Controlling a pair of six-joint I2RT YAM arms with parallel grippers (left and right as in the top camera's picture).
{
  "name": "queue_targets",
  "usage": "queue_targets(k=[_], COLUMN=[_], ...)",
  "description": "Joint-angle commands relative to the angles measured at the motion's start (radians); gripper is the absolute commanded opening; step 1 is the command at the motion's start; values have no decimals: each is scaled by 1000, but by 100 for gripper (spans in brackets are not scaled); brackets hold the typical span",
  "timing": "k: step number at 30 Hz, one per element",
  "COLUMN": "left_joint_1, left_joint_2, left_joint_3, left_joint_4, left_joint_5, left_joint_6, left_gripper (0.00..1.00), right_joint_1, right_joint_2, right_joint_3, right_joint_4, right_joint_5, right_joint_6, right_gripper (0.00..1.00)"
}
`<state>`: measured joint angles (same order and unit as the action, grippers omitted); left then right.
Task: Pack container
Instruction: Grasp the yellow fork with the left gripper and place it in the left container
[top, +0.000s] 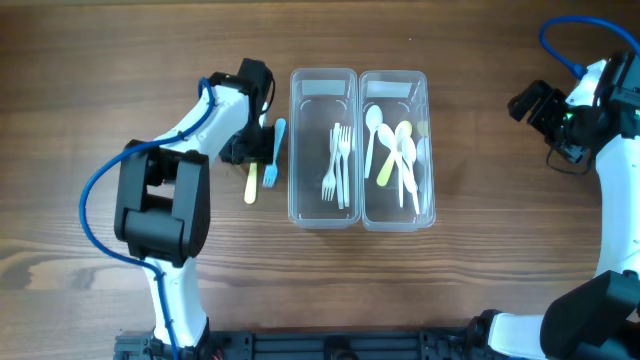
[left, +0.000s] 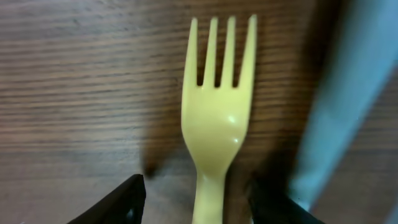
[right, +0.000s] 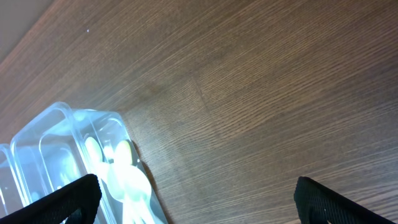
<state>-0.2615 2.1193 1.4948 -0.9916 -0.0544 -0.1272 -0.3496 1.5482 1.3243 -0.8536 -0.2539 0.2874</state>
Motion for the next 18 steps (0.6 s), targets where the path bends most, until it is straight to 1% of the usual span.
queue_targets(k=[1,2,4,6,7,8,11,14,18], left_joint_1=[6,8,10,12,12,12,15,23,31], left_joint_2=[21,21,21,21,21,21,14,-15,-106], left_joint_3=[-23,-24,-24,-25,-25,-25,-22,23,207], left_joint_4=[25,29,32,30,27,21,-17,-98,-270], left_joint_5=[15,15,14,15,15,15,11,11,21], left_joint_6=[24,24,24,24,24,23,23,23,15], left_gripper=[46,41,25,15,7,4,4,4,4], right_joint_1=[2,2,2,3,3,3,3,3,3], right_joint_2=[-19,-19,-19,-19,-19,-19,-19,-19,-19], right_joint_3=[25,25,25,25,25,25,25,25,25], right_joint_4=[-5,-8,-12,-12,-12,-12,-12,-11,-11], right_joint_5=[-8,-8,-8,-8,-8,-8,-8,-8,-8], right_joint_6=[7,7,7,7,7,7,7,8,8], right_gripper=[100,100,100,100,100,100,100,100,100])
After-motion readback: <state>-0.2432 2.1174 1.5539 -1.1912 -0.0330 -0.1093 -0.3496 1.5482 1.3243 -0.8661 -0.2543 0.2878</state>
